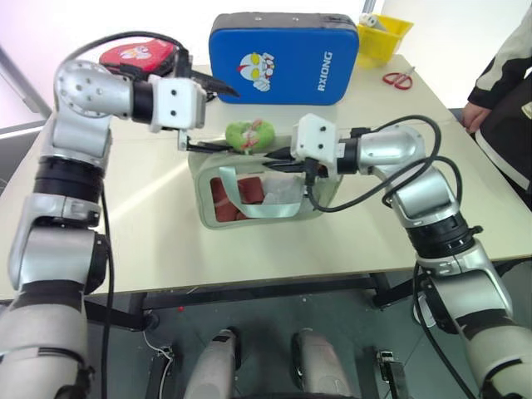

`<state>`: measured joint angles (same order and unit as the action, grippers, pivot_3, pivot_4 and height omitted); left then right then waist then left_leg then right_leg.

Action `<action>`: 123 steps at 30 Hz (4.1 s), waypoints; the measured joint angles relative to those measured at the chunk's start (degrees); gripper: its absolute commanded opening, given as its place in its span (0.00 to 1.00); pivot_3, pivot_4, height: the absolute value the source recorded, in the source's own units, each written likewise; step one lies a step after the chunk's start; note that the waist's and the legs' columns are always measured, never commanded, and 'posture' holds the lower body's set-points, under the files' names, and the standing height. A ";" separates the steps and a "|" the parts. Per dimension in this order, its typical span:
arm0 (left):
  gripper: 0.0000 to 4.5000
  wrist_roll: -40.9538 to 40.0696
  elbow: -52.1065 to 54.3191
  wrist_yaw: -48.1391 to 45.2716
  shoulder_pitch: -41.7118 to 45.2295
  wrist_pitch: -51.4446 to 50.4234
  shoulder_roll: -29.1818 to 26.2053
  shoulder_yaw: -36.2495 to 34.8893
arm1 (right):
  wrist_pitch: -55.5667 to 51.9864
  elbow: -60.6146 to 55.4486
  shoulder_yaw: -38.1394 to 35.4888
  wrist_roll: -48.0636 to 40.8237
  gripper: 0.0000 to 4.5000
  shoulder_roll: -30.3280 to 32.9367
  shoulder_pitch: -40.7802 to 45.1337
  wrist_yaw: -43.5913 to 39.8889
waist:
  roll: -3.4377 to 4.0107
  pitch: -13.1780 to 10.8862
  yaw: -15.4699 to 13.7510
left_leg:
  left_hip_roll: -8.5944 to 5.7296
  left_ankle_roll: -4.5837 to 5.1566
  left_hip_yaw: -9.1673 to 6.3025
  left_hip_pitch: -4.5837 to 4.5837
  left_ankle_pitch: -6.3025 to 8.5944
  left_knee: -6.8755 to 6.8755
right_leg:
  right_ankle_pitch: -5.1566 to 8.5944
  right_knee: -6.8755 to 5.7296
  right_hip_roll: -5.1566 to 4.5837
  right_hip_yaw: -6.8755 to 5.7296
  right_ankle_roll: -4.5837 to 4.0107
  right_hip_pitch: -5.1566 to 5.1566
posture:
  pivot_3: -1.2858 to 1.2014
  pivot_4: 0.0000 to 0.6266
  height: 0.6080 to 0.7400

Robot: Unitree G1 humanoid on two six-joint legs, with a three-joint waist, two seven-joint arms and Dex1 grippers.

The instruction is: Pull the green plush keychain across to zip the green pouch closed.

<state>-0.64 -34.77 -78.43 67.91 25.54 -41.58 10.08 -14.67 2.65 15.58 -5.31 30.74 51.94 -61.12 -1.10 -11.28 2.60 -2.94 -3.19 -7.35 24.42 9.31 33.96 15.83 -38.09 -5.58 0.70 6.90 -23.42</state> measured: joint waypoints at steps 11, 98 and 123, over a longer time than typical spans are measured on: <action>0.99 -3.25 2.30 -0.84 1.54 -14.02 -3.27 -2.66 | 0.94 0.89 0.00 0.03 0.00 0.00 0.04 -0.02 | 0.00 0.00 0.03 | 0.00 0.00 0.00 0.00 0.00 0.01 | 0.00 0.00 0.00 0.00 0.01 0.01 | 0.52 0.24 1.00; 0.00 -14.88 36.89 13.94 -29.49 -48.74 -4.75 -8.47 | -8.90 19.51 -7.94 -4.94 0.01 1.49 11.34 -0.05 | 0.01 -0.01 -0.18 | 0.02 0.00 -0.02 -0.01 0.01 -0.08 | -0.01 0.09 0.00 0.01 -0.04 0.00 | 0.52 0.24 1.00; 0.00 -15.66 39.64 16.50 -31.91 -50.42 -4.54 -8.82 | -19.88 13.39 -20.97 -7.80 0.01 9.73 -12.53 11.05 | -0.01 0.02 -0.35 | 0.03 0.03 0.04 -0.04 0.03 -0.07 | -0.01 0.18 -0.05 0.04 -0.05 0.11 | 0.52 0.24 1.00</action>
<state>-16.30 4.87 -61.93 36.00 -24.88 -46.11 1.26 -34.55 16.04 -5.40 -13.11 40.47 39.40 -50.07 -1.11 -11.26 2.25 -2.92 -3.15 -7.31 24.38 9.34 33.89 15.82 -37.92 -5.62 0.74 6.86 -23.31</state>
